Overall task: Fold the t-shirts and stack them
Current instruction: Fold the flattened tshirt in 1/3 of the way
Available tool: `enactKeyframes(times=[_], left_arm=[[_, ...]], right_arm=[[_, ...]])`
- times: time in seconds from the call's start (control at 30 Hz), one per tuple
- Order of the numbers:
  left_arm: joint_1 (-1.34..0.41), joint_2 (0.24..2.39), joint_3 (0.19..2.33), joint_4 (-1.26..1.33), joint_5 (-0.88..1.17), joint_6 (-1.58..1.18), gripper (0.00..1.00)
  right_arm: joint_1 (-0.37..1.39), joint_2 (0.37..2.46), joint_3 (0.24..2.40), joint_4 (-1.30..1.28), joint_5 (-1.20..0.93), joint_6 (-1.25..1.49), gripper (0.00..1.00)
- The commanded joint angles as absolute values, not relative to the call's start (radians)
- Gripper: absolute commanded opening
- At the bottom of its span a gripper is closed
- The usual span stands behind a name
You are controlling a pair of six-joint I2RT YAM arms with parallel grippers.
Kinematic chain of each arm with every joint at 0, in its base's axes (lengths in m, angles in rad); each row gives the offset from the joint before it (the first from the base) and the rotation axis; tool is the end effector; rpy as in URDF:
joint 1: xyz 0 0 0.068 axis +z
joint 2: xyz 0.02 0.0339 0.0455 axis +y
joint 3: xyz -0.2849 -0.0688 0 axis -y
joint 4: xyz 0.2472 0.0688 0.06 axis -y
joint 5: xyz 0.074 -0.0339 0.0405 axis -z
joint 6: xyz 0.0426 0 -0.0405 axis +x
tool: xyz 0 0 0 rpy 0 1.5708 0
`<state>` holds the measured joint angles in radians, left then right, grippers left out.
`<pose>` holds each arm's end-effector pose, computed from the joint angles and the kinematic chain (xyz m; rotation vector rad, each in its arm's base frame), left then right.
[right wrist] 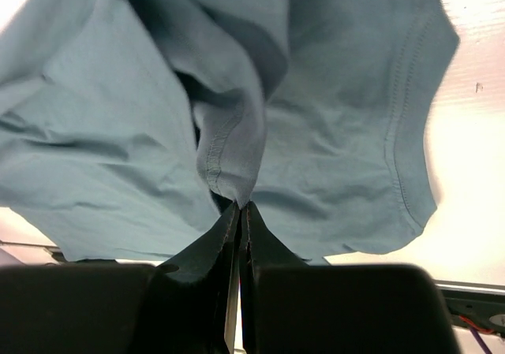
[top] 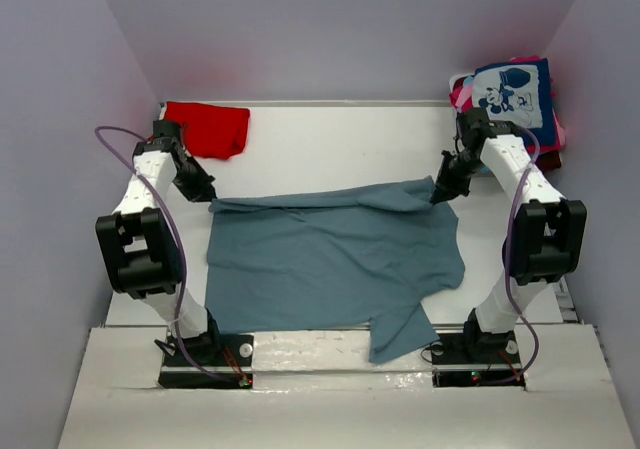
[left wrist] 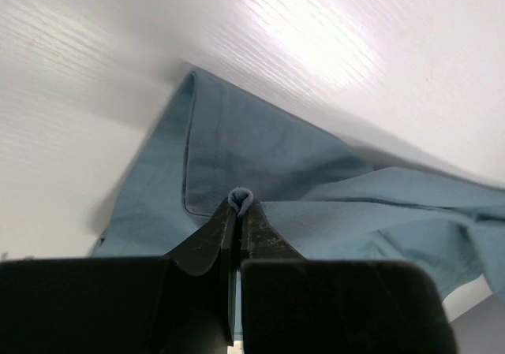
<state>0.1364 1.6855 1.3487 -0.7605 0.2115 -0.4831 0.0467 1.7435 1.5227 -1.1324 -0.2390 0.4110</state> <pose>0.3564 0.0399 0.2685 -0.7529 2.5781 -0.3925 0.3474 0.0263 0.2859 0.4972 2.9136 0.4188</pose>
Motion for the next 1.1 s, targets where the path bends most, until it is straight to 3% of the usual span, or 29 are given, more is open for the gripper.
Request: enactKeyframes(times=[0.0, 1.07], left_arm=[[0.181, 1.632, 1.313, -0.770, 0.192, -0.465, 0.06], [0.204, 1.612, 1.120, -0.749, 0.273, -0.433, 0.06]], right_arm=[[0.044, 1.695, 1.496, -1.088, -0.215, 0.439, 0.07], [0.044, 1.638, 1.312, -1.123, -0.163, 0.446, 0.07]])
